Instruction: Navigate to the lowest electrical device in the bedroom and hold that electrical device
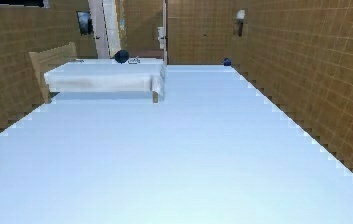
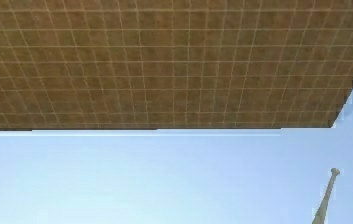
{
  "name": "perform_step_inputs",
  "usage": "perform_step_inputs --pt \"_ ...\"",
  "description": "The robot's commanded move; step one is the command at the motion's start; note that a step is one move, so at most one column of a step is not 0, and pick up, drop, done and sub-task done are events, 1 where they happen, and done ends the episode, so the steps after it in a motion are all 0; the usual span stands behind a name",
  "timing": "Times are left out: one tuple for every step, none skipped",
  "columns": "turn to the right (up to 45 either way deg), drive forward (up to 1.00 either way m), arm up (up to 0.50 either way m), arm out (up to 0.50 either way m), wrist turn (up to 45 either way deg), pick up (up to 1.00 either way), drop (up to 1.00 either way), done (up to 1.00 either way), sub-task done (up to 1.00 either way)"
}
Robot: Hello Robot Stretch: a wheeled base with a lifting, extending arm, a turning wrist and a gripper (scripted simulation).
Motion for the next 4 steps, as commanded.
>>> perform_step_inputs --pt "-27.0 0.00 0.00 0.00 0.0 0.00 0.00 0.00 0.00" --pt "0.0 0.10 0.00 0.00 0.0 0.00 0.00 0.00 0.00" --pt "-9.0 0.00 0.00 0.00 0.0 0.00 0.00 0.00 0.00" --pt "0.0 0.95 0.00 0.00 0.0 0.00 0.00 0.00 0.00"
